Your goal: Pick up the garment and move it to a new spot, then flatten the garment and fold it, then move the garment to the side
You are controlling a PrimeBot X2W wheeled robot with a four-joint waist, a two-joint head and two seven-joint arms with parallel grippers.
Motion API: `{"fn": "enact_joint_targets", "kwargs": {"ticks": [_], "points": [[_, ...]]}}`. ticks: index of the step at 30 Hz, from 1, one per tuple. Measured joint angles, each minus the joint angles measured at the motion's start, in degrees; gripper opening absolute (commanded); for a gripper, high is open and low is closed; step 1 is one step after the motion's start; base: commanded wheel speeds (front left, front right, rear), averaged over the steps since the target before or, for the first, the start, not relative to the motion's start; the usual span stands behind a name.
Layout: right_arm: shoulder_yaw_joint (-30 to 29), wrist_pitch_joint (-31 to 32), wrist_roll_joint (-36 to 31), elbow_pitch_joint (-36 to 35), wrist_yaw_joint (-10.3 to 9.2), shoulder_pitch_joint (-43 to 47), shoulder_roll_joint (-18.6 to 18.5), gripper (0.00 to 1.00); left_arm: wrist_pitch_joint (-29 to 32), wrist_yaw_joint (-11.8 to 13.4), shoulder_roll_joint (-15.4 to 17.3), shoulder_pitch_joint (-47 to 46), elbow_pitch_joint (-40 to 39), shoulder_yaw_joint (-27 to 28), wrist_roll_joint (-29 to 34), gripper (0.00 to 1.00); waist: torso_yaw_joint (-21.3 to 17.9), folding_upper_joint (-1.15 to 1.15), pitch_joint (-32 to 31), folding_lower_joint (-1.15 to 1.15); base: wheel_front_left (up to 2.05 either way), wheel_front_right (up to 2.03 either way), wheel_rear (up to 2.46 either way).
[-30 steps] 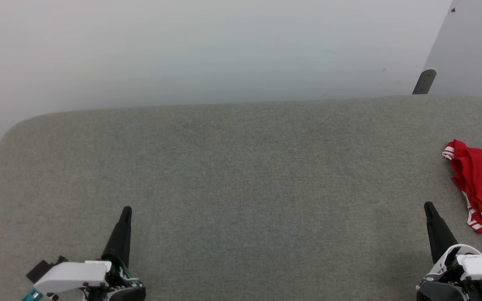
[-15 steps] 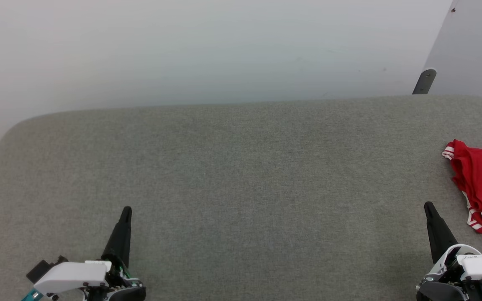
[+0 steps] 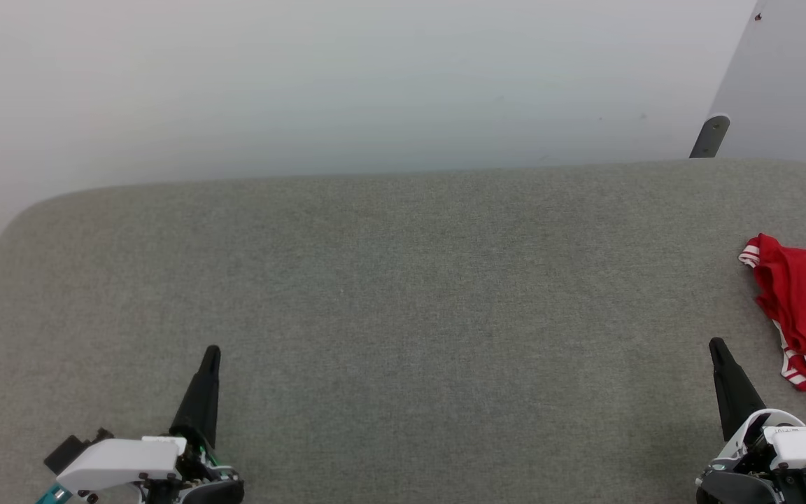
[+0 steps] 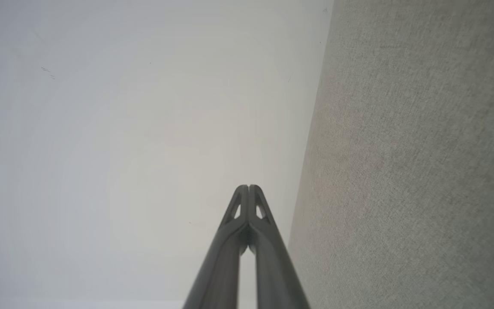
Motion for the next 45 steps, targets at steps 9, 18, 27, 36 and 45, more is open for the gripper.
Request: {"fn": "enact_joint_targets", "kwargs": {"ticks": [9, 18, 27, 36, 45], "points": [[0.00, 0.00, 0.00, 0.00, 0.00, 0.00, 0.01, 0.00, 0.00, 0.00, 0.00, 0.00, 0.00, 0.00, 0.00, 0.00, 0.00, 0.00, 0.00, 0.00, 0.00, 0.00, 0.00], [0.00, 0.00, 0.00, 0.00, 0.00, 0.00, 0.01, 0.00, 0.00, 0.00, 0.00, 0.00, -0.01, 0.00, 0.00, 0.00, 0.00, 0.00, 0.00, 0.00, 0.00, 0.00, 0.00], [0.00, 0.00, -0.01, 0.00, 0.00, 0.00, 0.01, 0.00, 0.00, 0.00, 0.00, 0.00, -0.01, 0.00, 0.00, 0.00, 0.00, 0.00, 0.00, 0.00, 0.00, 0.00, 0.00], [0.00, 0.00, -0.01, 0.00, 0.00, 0.00, 0.01, 0.00, 0.00, 0.00, 0.00, 0.00, -0.01, 0.00, 0.00, 0.00, 0.00, 0.00, 0.00, 0.00, 0.00, 0.00, 0.00], [0.00, 0.00, -0.01, 0.00, 0.00, 0.00, 0.01, 0.00, 0.00, 0.00, 0.00, 0.00, -0.01, 0.00, 0.00, 0.00, 0.00, 0.00, 0.00, 0.00, 0.00, 0.00, 0.00]]}}
